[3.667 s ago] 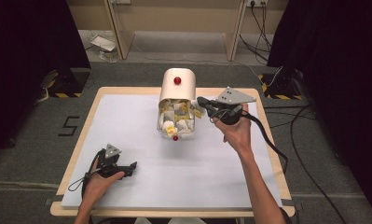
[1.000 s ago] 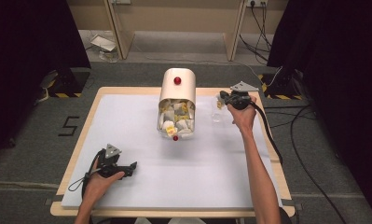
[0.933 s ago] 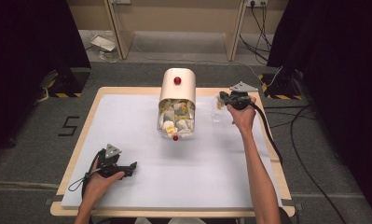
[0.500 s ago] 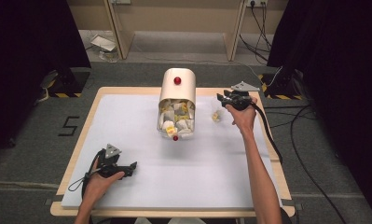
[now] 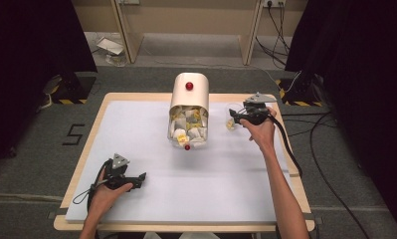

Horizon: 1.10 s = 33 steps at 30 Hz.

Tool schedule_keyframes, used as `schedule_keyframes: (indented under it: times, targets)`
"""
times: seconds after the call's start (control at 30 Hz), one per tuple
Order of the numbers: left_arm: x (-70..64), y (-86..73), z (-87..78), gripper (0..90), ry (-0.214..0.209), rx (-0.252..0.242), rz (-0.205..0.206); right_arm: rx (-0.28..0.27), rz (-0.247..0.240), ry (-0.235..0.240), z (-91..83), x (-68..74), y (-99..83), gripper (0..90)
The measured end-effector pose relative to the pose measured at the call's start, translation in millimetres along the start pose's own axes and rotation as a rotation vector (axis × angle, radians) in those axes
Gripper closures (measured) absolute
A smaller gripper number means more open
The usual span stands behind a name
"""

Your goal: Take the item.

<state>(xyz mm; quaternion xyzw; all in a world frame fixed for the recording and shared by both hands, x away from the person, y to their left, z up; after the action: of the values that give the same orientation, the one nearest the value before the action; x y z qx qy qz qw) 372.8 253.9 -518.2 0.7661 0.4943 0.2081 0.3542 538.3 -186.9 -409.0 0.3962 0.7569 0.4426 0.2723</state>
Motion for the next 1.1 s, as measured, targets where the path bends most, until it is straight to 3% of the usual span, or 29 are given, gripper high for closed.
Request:
schedule_keyframes:
  times: [0.23,0.6,1.1]
  targets:
    - [0.0,0.0,0.0,7.6,0.0,0.0,0.0,0.015,0.014,-0.001,-11.1,4.2,-5.7,27.0]
    - [0.0,0.0,-0.1,7.5,0.0,0.0,0.0,0.061,-0.012,-0.005,-22.4,13.3,-18.0,16.6]
    - [0.0,0.0,0.0,7.6,0.0,0.0,0.0,0.095,-0.041,0.019,-37.4,25.7,-43.7,16.4]
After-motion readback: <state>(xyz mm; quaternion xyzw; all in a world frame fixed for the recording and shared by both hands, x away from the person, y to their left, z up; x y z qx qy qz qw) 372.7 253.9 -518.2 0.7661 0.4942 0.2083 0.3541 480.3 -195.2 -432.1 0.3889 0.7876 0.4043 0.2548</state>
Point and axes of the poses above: each handheld gripper's, and its own axes: z roughly forward along the jaws, y roughly out of its top, x roughly to its left, the point moved 1 cm from there along z, roughly forward along the jaws
